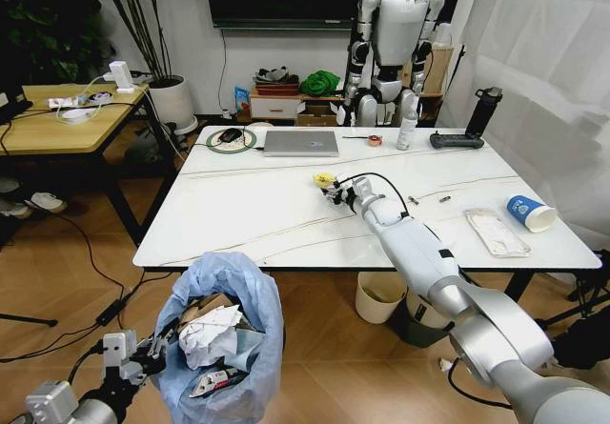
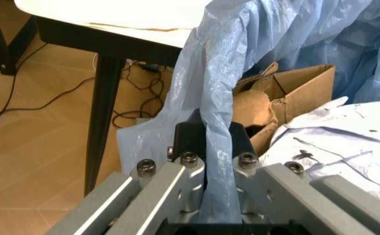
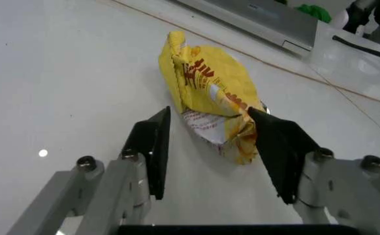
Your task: Pick up the trash bin and place the trash from the table into it.
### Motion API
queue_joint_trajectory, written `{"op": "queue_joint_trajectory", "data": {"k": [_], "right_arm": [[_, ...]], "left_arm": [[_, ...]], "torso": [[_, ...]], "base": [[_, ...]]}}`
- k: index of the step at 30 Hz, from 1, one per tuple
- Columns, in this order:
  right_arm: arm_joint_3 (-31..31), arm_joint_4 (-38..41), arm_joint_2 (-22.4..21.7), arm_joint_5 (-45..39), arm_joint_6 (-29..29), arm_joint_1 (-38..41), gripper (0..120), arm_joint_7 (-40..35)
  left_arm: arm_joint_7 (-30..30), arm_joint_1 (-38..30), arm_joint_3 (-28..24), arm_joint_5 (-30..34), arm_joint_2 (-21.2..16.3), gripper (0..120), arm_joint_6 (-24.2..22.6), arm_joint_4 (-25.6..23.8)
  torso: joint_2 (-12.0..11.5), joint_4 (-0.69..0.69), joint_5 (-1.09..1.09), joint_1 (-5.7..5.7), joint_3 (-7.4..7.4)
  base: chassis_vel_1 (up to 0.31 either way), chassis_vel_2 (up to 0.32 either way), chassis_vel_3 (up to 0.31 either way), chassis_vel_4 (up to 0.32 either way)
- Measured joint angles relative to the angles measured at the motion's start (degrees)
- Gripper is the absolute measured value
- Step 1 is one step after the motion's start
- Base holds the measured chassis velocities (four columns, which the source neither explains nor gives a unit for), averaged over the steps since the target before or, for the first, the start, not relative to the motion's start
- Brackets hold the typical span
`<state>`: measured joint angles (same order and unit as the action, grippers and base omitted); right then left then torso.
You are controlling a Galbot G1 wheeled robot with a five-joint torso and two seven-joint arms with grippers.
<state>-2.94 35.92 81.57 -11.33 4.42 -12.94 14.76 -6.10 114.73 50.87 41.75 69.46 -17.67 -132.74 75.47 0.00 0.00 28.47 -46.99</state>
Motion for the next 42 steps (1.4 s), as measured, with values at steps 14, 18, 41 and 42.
{"op": "queue_joint_trajectory", "data": {"k": [14,18,41,42], "right_arm": [[-0.3,0.2,0.0,0.0,0.1,0.0,0,0.0],[-0.2,1.1,-0.3,-0.9,0.1,-0.2,0,0.3],[-17.3,73.2,-26.5,-38.0,0.0,-20.1,0,3.8],[-18.7,74.0,-26.7,-37.7,-0.1,-20.5,0,3.8]], "left_arm": [[0.0,-0.1,0.0,0.1,-0.1,0,0.0,0.1],[0.0,-0.1,0.0,0.1,-0.2,0,0.0,0.1],[0.6,-0.3,-0.3,1.4,-1.0,0,-0.7,-0.3],[0.6,-0.3,-0.2,1.4,-0.9,0,-0.7,-0.3]], "torso": [[0.0,0.00,0.00,0.00,0.00],[0.0,0.00,0.00,0.00,0.00],[0.0,0.01,-0.01,-0.01,0.01],[0.0,0.01,-0.01,-0.01,0.01]], "base": [[0.000,0.000,0.000,0.000],[0.000,0.000,0.000,0.000],[0.000,0.000,0.000,0.000],[0.000,0.000,0.000,0.000]]}}
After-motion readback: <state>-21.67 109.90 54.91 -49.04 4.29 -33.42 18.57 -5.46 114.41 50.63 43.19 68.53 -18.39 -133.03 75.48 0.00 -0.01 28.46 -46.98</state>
